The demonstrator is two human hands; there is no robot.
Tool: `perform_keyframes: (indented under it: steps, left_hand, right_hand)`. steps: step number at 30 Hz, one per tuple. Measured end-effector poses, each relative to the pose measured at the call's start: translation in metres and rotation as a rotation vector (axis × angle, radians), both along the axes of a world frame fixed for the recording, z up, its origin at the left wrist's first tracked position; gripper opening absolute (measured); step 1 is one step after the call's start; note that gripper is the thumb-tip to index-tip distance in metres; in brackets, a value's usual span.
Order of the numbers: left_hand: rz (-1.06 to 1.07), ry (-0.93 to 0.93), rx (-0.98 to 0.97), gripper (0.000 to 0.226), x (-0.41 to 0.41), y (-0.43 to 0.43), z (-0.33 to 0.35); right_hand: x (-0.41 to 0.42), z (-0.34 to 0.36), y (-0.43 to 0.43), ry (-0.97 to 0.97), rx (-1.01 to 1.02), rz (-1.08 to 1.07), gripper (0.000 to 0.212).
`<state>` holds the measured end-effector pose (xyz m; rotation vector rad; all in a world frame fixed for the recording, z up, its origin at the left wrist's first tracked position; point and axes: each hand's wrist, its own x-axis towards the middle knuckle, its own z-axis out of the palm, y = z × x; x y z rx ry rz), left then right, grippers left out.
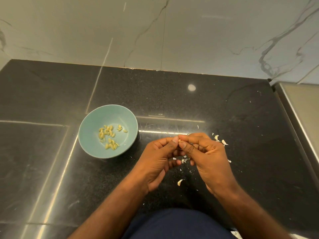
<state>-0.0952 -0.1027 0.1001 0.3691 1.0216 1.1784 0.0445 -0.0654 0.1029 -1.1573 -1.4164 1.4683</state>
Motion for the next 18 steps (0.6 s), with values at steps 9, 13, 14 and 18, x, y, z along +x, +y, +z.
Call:
perform_keyframes:
  steps: [9,13,14,18]
  left_hand:
    - [0.017,-0.015,-0.004,0.025,0.0038,0.0006,0.0009]
    - [0.066,0.069,-0.008,0.025,0.0016,-0.0013,-0.0009]
    - [0.065,0.093,-0.003,0.026,0.0014,-0.0016,-0.0016]
    - [0.050,0.148,0.023,0.037,0.0027,-0.0026,-0.0029]
  right_hand:
    - [0.0054,0.0069,-0.0038,-0.228,0.214,-0.008,0.022]
    - [0.0064,0.0068,-0.0061,-0.285,0.375,0.019,0.020]
    - [0.0071,0.0059,-0.0054,-0.314,0.410,0.030,0.019]
    - [0.0092,0.0017,-0.0023,-0.387,0.461,0.038,0.009]
